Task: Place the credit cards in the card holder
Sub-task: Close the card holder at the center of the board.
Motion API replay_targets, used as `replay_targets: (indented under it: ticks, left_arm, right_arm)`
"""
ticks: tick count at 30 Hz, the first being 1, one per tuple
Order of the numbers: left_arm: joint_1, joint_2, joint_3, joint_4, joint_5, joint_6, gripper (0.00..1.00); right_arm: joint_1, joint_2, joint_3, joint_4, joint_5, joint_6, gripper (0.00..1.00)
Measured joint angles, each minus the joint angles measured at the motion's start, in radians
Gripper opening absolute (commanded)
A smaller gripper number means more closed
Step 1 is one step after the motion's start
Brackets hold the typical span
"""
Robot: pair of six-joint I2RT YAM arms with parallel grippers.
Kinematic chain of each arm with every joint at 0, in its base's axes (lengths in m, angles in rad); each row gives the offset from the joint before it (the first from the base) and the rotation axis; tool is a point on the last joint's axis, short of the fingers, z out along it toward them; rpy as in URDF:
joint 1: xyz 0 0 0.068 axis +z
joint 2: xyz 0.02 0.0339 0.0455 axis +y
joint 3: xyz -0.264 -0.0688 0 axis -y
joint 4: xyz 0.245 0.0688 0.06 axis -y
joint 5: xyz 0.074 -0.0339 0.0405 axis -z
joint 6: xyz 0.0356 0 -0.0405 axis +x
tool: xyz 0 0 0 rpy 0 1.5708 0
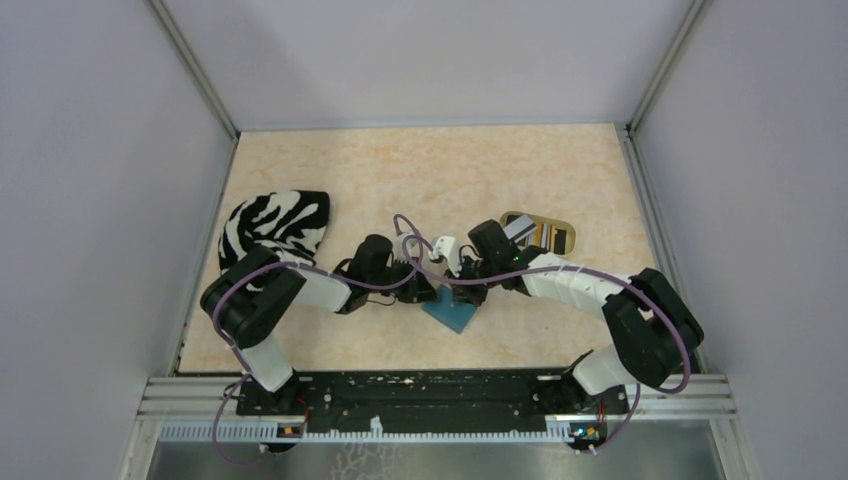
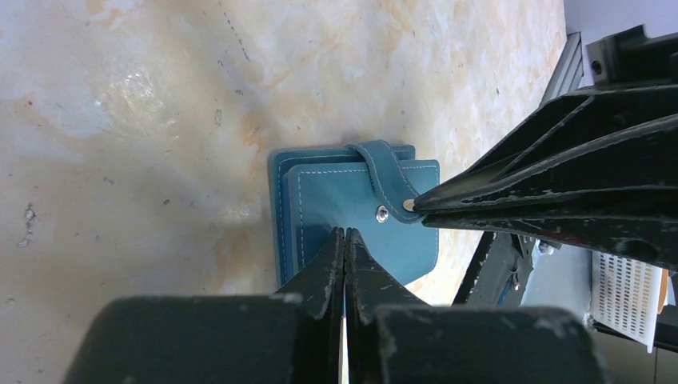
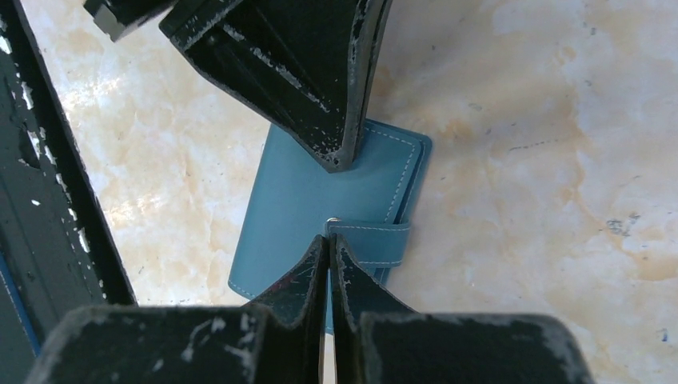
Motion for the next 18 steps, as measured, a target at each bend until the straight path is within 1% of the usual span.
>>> replay_targets:
  ticks: [6, 18]
  left_arm:
    - [0.000, 0.000, 0.000, 0.000, 0.000, 0.003, 0.00]
    - [0.000, 0.000, 0.000, 0.001, 0.001, 0.005, 0.00]
  right_arm:
    - [0.014, 0.007, -0.036, 0.024, 0.002, 0.010, 0.00]
    - [0.028, 0.015, -0.038, 0.072, 0.040, 0.061, 0.00]
